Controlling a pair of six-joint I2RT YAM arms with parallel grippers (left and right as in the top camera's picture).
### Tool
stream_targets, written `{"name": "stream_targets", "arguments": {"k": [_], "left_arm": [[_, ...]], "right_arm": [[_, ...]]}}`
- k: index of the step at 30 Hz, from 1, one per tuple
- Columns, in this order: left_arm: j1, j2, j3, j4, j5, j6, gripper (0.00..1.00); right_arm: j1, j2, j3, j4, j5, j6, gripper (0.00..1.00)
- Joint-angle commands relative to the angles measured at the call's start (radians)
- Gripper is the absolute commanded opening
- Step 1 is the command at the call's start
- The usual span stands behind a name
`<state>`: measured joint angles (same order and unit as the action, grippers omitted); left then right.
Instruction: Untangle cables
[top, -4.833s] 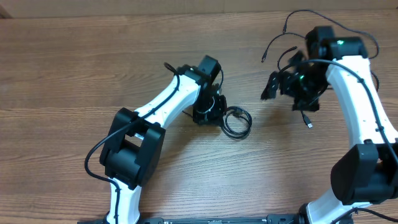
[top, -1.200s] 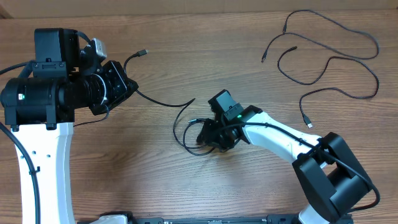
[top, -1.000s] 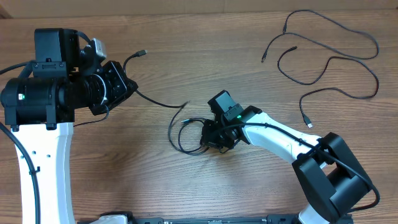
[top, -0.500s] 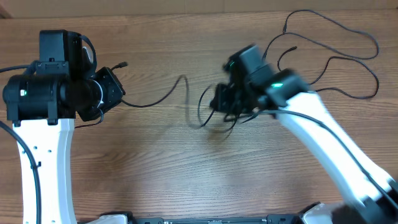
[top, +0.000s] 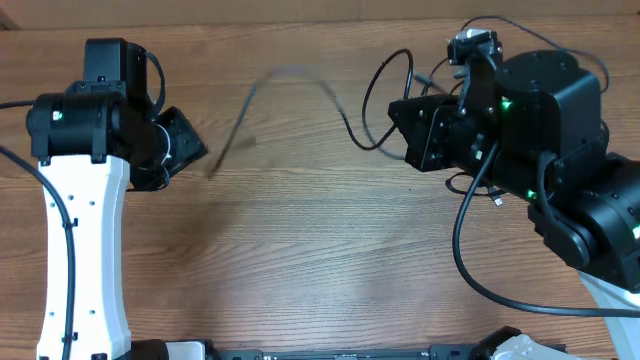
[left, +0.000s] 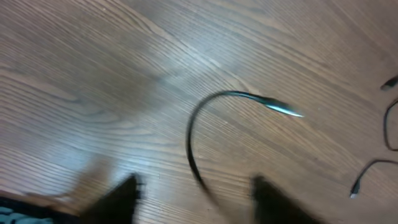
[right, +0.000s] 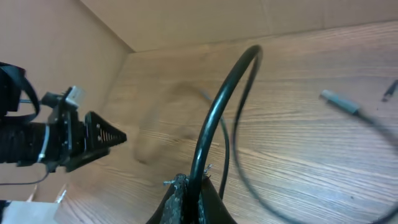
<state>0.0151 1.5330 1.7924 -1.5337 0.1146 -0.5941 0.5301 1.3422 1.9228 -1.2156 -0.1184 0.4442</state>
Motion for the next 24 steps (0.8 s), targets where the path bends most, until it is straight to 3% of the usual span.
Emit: {"name": "stream_targets", "arguments": {"k": [1, 7, 12, 19, 24], "left_arm": [[0.004, 0.004, 0.016, -0.006, -0.001, 0.047, 0.98], [0.004, 0.004, 0.016, -0.010, 0.093, 0.140, 0.99], [-0.012, 0.004, 0.016, -0.010, 0.227, 0.307, 0.99], [-0.042, 0.004, 0.016, -0.014, 0.215, 0.325, 1.00], [-0.053, 0.007, 0.016, 0.000, 0.219, 0.330, 0.95]], "right_arm": [[-0.002, 0.014, 0.010, -0.010, 0.090, -0.005, 0.04], [-0.002, 0.049, 0.009, -0.019, 0.076, -0.001, 0.04], [-0.006, 0.076, 0.009, -0.017, 0.070, 0.007, 0.04], [-0.051, 0.093, 0.009, -0.055, 0.143, 0.084, 0.04], [-0.055, 0.110, 0.009, -0.116, 0.058, 0.081, 0.04]]}}
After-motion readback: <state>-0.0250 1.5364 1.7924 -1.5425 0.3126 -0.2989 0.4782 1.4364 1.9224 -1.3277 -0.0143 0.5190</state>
